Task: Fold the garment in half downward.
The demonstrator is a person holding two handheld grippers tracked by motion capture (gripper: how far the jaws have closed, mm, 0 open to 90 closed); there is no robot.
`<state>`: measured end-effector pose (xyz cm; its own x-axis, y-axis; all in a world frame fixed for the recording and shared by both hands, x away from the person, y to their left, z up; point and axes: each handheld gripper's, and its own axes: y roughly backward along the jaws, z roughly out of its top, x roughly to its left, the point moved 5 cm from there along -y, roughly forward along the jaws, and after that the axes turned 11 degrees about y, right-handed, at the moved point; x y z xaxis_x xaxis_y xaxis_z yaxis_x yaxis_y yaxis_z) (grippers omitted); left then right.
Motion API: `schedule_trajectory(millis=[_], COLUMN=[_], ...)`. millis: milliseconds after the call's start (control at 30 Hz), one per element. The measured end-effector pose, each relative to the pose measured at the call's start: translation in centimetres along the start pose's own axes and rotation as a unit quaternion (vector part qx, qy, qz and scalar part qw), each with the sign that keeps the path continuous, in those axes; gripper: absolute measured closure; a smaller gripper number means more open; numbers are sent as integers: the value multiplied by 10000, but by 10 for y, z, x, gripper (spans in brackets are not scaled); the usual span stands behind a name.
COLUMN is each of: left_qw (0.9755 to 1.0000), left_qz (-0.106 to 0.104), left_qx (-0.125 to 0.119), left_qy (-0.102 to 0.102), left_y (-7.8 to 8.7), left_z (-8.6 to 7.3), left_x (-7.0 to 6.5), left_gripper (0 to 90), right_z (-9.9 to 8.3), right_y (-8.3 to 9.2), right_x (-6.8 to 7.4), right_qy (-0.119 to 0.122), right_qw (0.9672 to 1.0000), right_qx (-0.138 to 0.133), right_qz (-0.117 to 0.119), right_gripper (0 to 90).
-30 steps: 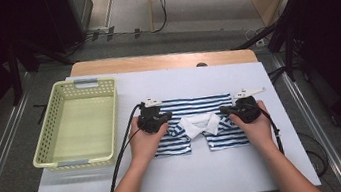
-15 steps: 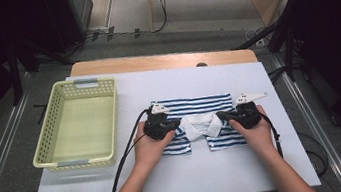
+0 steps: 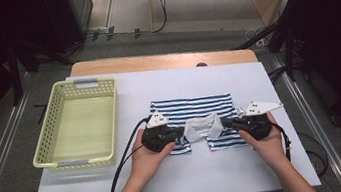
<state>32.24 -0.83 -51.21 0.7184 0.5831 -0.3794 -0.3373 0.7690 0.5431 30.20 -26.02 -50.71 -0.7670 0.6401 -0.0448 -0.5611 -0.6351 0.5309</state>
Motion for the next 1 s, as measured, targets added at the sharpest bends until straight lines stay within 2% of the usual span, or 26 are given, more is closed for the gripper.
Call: schedule_trajectory(millis=[67, 200, 267, 367, 433, 567, 733, 867, 1000], left_qw=[10000, 10000, 9999, 9998, 9998, 9996, 9996, 9994, 9992], left_qz=[11, 5, -2, 52, 44, 53, 25, 8, -16], left_qx=[21, 36, 39, 99, 128, 181, 142, 125, 173], left_qy=[-33, -51, -95, -164, -162, -230, -244, -323, -372], left_y=[-1, -2, -1, 0, 1, 1, 4, 6, 7], left_z=[-2, -5, -7, -12, -17, -24, -24, -25, -29], left_x=[0, -1, -1, 0, 1, 1, -2, -6, -8], left_gripper=[898, 899, 899, 899, 899, 898, 897, 884, 872], right_z=[1, 0, -4, -9, -8, -7, -11, -16, -22], right_y=[2, -2, -10, -21, -22, -19, -8, 3, 8], right_x=[-1, -18, -25, -29, -25, -15, -4, 5, 9], right_qy=[-34, -439, -593, -635, -611, -419, -324, -217, -142], right_qw=[9999, 9981, 9971, 9967, 9973, 9988, 9993, 9996, 9995], right_qx=[-29, 20, 161, 266, 265, 219, 158, 71, 192], right_qz=[-131, -431, -458, -442, -321, -121, 71, 172, 211], right_gripper=[881, 881, 881, 881, 880, 879, 880, 879, 873])
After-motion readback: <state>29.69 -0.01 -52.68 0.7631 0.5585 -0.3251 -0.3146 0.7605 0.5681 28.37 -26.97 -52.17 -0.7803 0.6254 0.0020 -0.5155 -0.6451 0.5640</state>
